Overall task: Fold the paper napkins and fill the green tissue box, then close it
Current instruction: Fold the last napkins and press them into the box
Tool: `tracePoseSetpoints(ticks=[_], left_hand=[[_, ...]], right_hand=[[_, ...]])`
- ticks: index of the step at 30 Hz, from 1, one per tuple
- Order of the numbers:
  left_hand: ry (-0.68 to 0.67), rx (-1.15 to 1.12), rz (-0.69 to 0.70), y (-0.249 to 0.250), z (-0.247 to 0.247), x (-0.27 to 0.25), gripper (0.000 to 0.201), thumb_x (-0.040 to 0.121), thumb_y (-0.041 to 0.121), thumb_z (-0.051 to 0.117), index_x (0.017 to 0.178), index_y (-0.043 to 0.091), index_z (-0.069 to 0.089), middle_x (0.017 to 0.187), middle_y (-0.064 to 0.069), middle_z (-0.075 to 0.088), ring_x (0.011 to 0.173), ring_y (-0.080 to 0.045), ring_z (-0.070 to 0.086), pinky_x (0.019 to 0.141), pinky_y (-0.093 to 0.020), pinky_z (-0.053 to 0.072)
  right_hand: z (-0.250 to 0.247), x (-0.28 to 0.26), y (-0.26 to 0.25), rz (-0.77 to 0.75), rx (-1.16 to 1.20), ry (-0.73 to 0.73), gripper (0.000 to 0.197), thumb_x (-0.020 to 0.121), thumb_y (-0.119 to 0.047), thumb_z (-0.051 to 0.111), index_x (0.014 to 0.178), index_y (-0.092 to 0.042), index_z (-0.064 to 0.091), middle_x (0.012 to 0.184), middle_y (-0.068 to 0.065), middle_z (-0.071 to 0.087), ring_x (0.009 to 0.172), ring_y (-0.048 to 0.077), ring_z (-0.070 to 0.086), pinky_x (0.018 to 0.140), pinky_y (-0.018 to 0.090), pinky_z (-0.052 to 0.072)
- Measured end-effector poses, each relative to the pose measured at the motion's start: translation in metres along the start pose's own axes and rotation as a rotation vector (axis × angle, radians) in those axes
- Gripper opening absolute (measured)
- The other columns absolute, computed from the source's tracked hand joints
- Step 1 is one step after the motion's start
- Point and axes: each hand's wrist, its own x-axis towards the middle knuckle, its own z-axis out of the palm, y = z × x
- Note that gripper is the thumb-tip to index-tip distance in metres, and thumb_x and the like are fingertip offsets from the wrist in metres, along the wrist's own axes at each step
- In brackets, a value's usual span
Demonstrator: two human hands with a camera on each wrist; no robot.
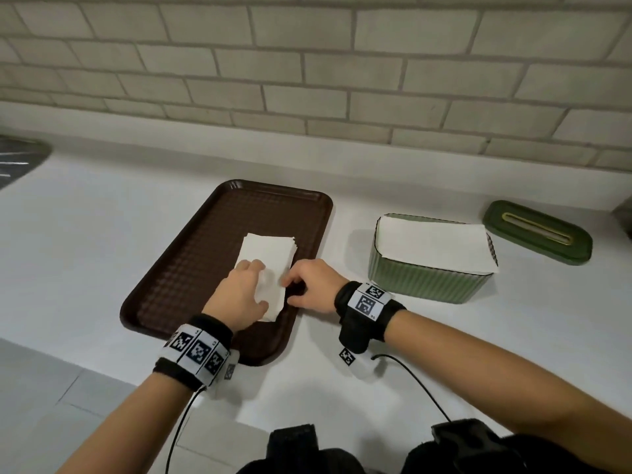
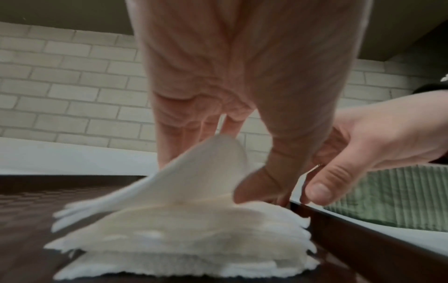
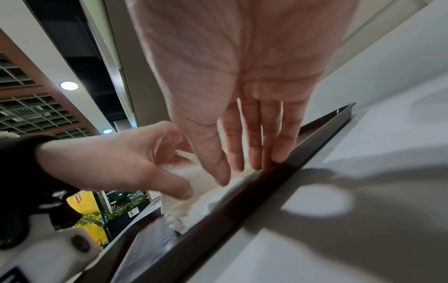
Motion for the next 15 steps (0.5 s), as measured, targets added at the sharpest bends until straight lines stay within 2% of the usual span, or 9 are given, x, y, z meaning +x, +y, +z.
tracePoseSetpoints(ticks=[2, 4, 5, 7, 10, 12, 13, 15], left_hand=[[0.046, -0.021, -0.018, -0.006, -0.005, 0.002, 0.041, 0.081, 0.002, 0.058, 0.121, 0.008, 0.055, 0.118, -0.011, 0.057, 0.108, -0.03, 0.057, 0.089, -0.037, 0.049], [0.104, -0.029, -0.022, -0.011, -0.016, 0.002, 0.025, 0.084, -0.003, 0.049, 0.101, 0.005, 0.065, 0.097, -0.014, 0.065, 0.093, -0.032, 0.063, 0.073, -0.037, 0.05], [0.146, -0.03, -0.004, -0.012, -0.024, 0.0, 0.022, 0.085, -0.002, 0.048, 0.093, 0.005, 0.067, 0.087, -0.014, 0.066, 0.085, -0.033, 0.064, 0.067, -0.035, 0.047], [0.23, -0.04, 0.059, -0.011, -0.041, -0.006, 0.018, 0.087, 0.0, 0.051, 0.088, 0.007, 0.068, 0.077, -0.011, 0.066, 0.074, -0.031, 0.063, 0.061, -0.031, 0.042], [0.344, -0.055, 0.179, 0.001, -0.068, -0.019, 0.015, 0.089, 0.004, 0.055, 0.09, 0.014, 0.066, 0.071, -0.002, 0.063, 0.065, -0.019, 0.058, 0.059, -0.026, 0.037], [0.375, -0.101, 0.244, 0.01, -0.085, -0.031, 0.016, 0.089, 0.004, 0.058, 0.091, 0.016, 0.067, 0.068, 0.006, 0.062, 0.067, -0.006, 0.058, 0.06, -0.014, 0.038], [0.368, -0.166, 0.274, 0.014, -0.091, -0.036, 0.018, 0.089, 0.003, 0.06, 0.091, 0.019, 0.068, 0.068, 0.007, 0.063, 0.07, 0.0, 0.059, 0.062, -0.008, 0.039], [0.254, -0.441, 0.309, 0.022, -0.099, -0.043, 0.029, 0.088, 0.001, 0.063, 0.087, 0.029, 0.071, 0.076, 0.012, 0.069, 0.071, 0.004, 0.061, 0.064, -0.003, 0.043]], right_hand=[[0.003, 0.001, 0.001, -0.013, 0.006, 0.027, 0.038, 0.083, -0.017, 0.071, 0.12, -0.015, 0.065, 0.12, 0.005, 0.061, 0.107, 0.021, 0.059, 0.094, 0.032, 0.048], [0.004, 0.002, 0.003, -0.022, 0.036, 0.071, 0.05, 0.082, -0.015, 0.071, 0.129, -0.018, 0.055, 0.127, 0.004, 0.053, 0.111, 0.021, 0.055, 0.095, 0.03, 0.046], [0.004, 0.002, 0.003, -0.03, 0.065, 0.102, 0.055, 0.082, -0.014, 0.071, 0.132, -0.022, 0.05, 0.13, 0.003, 0.049, 0.113, 0.021, 0.054, 0.095, 0.03, 0.046], [0.001, 0.002, 0.003, -0.064, 0.127, 0.181, 0.066, 0.079, -0.012, 0.072, 0.135, -0.03, 0.042, 0.134, 0.0, 0.043, 0.116, 0.021, 0.051, 0.098, 0.034, 0.047], [-0.01, -0.003, -0.001, -0.11, 0.159, 0.346, 0.078, 0.074, -0.016, 0.076, 0.138, -0.035, 0.036, 0.138, -0.003, 0.04, 0.124, 0.02, 0.043, 0.102, 0.035, 0.044], [-0.021, -0.013, -0.004, -0.104, 0.171, 0.443, 0.076, 0.071, -0.023, 0.079, 0.136, -0.033, 0.04, 0.14, -0.006, 0.04, 0.126, 0.019, 0.035, 0.105, 0.034, 0.038], [-0.028, -0.02, -0.006, -0.103, 0.168, 0.493, 0.071, 0.069, -0.028, 0.081, 0.13, -0.033, 0.046, 0.14, -0.007, 0.04, 0.127, 0.019, 0.033, 0.106, 0.036, 0.035], [-0.041, -0.038, -0.006, -0.09, 0.181, 0.582, 0.06, 0.061, -0.036, 0.085, 0.112, -0.032, 0.054, 0.139, -0.009, 0.041, 0.129, 0.02, 0.031, 0.106, 0.039, 0.033]])
